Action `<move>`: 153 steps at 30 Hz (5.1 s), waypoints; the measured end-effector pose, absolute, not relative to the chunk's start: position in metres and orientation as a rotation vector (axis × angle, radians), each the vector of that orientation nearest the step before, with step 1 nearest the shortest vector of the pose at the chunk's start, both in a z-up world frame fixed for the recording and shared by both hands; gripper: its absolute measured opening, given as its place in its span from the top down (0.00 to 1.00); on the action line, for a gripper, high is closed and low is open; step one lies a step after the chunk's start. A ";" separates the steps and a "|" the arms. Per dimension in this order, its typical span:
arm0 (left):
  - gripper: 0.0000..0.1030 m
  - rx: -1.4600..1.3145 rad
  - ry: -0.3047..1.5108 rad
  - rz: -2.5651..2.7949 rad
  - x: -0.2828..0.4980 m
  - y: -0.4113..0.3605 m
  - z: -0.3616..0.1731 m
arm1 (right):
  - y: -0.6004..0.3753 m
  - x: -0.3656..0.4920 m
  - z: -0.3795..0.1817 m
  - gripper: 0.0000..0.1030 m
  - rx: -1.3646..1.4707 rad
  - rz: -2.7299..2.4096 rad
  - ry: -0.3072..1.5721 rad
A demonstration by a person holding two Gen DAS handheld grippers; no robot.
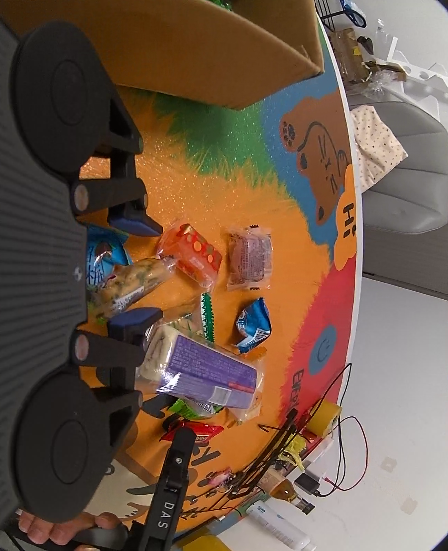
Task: Organize snacks
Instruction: 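Grasp the red candy bar with the right gripper while the left grasps a clear snack stick, then carry both snacks over the box and open both grippers to drop them, then move both grippers back toward the snacks on the table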
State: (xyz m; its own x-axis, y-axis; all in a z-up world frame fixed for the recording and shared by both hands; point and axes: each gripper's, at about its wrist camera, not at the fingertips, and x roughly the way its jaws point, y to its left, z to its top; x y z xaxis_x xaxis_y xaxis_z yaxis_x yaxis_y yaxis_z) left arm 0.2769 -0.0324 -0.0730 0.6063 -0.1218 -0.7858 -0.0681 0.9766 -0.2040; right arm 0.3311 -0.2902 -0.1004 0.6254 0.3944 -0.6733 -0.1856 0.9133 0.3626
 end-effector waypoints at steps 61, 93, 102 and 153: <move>0.84 -0.222 0.657 0.127 0.195 0.050 0.018 | -0.197 0.280 -0.023 0.83 0.211 0.577 0.671; 0.80 -0.328 0.647 0.289 0.140 0.154 0.014 | -0.058 0.244 0.007 0.83 0.078 0.800 0.656; 0.68 -0.344 0.647 0.290 0.133 0.159 0.015 | -0.041 0.244 0.010 0.64 0.074 0.828 0.657; 0.20 -0.203 0.674 0.076 0.164 0.003 0.007 | -0.238 0.244 -0.028 0.48 0.216 0.557 0.715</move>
